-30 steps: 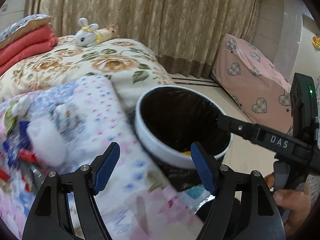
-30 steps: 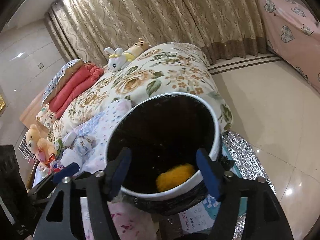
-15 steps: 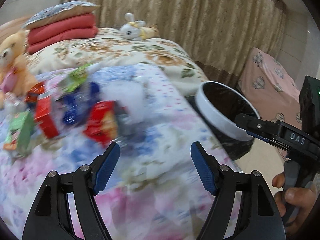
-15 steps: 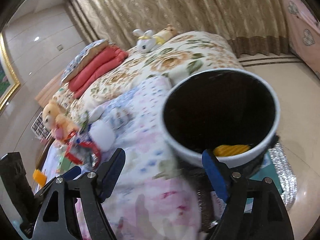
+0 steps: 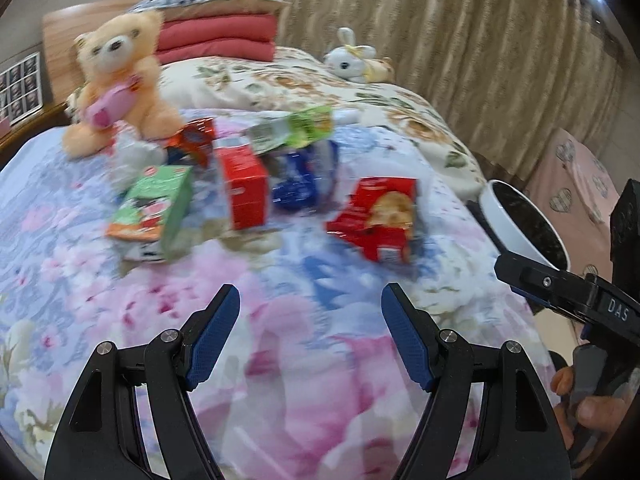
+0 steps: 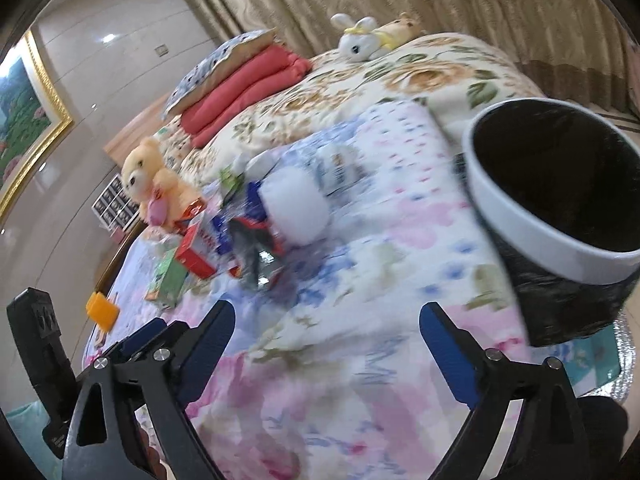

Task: Collect trash
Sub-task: 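Move both tools back over the bed toward the remaining trash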

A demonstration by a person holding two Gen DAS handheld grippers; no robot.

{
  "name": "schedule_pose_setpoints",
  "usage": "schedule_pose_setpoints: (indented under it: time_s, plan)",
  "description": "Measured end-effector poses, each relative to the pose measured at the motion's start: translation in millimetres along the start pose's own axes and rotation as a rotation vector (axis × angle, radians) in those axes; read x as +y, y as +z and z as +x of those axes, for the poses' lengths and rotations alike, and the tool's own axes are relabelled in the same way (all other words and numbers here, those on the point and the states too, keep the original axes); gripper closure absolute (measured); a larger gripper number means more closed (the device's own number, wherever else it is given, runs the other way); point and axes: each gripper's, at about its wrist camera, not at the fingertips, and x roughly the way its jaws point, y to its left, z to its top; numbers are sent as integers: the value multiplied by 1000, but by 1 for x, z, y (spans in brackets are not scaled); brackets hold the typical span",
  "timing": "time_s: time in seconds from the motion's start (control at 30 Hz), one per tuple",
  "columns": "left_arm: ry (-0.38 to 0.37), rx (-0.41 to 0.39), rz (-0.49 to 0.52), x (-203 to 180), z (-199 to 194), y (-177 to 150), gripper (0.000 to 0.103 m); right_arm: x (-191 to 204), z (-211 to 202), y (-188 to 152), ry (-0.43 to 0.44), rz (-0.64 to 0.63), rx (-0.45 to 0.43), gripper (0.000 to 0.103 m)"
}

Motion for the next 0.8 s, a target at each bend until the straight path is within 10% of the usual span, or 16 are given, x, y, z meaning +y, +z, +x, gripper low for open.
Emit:
schedule_pose_setpoints:
  time_s: [0.8]
  plan:
    - [152, 28, -119, 91, 16, 27, 21, 41, 68, 13, 24, -36, 77, 4]
